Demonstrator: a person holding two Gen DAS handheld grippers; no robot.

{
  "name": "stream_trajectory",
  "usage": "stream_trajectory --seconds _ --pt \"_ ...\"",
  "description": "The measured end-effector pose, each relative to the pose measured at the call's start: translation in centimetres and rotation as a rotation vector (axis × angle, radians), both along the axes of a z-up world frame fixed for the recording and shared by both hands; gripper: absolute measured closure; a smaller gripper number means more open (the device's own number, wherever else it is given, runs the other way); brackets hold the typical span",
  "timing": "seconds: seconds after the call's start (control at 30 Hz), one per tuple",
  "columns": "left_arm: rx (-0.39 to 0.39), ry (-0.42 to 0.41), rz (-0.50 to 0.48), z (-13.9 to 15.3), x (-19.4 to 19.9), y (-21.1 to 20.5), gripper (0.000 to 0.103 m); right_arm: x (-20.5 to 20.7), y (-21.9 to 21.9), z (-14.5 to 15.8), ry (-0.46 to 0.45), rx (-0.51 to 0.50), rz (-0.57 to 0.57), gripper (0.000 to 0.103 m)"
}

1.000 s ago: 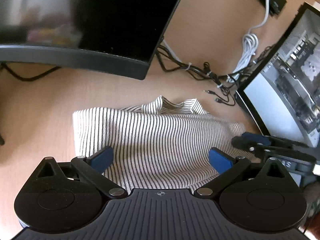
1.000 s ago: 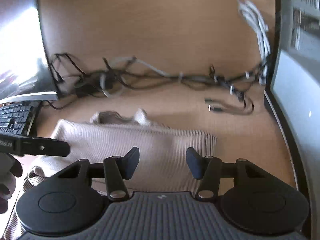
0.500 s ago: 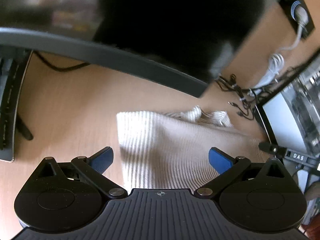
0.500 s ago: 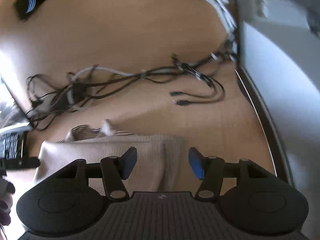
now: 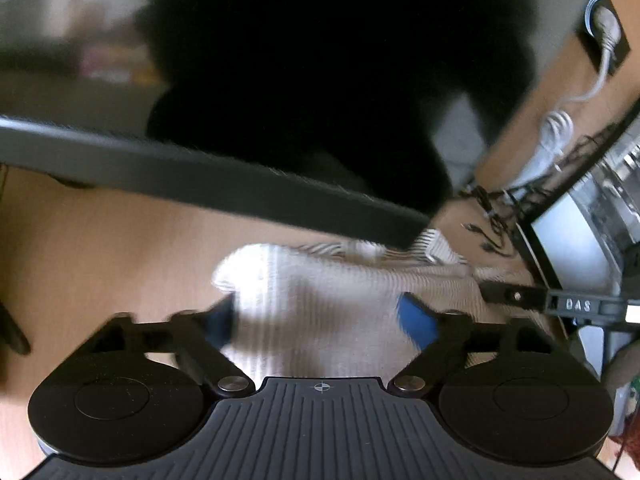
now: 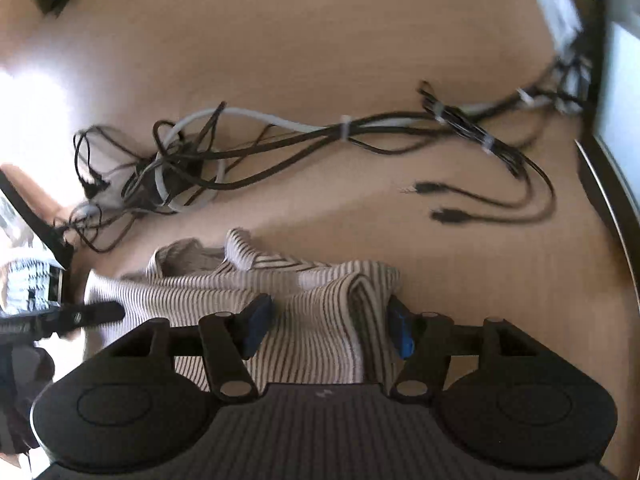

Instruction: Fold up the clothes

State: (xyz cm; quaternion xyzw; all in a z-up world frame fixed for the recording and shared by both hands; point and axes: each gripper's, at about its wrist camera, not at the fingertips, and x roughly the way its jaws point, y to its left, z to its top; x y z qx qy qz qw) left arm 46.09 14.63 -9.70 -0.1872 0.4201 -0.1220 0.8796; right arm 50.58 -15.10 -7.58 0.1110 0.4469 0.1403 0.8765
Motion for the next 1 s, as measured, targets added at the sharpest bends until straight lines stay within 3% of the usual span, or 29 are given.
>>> stream_trajectory --seconds 0.17,0.23,0.3,0.4,0.43,0.47,0.5,0.57,0.6,0.63,0.77,1.0 --pt "0.021 0.005 0.071 0.2 0.3 1.2 0.026 1.8 0.5 0.2 -0.004 -0.051 -0.077 0.038" --pt "0.023 0.001 0.057 0.2 0.2 1.2 0.014 1.8 0.3 0.2 -0.008 -0.054 -0.109 0.037" --pt "0.026 -0.004 0.041 0.2 0.1 1.2 0.008 1.6 -0.1 0.1 -0.019 -0.05 -0.101 0.036" --pt "0.035 -0.034 0.023 0.0 -0.1 0.7 0.008 2.0 -0.1 0.0 -0.025 -0.023 -0.045 0.033" --pt "0.038 -0.042 0.023 0.0 -0.1 0.5 0.013 2.2 0.4 0.0 -0.03 -0.032 -0.019 0.033" --pt "0.057 -0.047 0.023 0.0 -0.3 0.3 0.019 2.3 0.9 0.0 -0.036 -0.042 0.006 0.043" --pt "0.077 -0.052 0.024 0.0 -0.4 0.1 0.029 2.3 1.3 0.0 -0.039 -0.052 0.024 0.06" --pt "0.1 -0.053 0.017 0.1 -0.8 0.0 0.044 1.6 1.8 0.3 -0.053 -0.073 0.019 0.074" --pt "0.087 -0.043 0.009 0.2 -1.1 0.4 0.06 1.0 1.9 0.7 -0.069 -0.082 0.018 0.075" --pt "0.072 -0.034 0.004 0.2 -1.4 0.9 0.069 0.3 2.0 1.2 -0.085 -0.087 0.019 0.076" --pt "0.038 -0.044 -0.033 1.4 -3.4 1.9 0.075 -3.4 1.9 4.4 -0.155 -0.094 0.062 0.078" --pt "0.024 -0.184 -0.146 7.3 -11.0 3.5 0.077 -13.8 3.6 10.8 -0.318 -0.253 0.191 0.079"
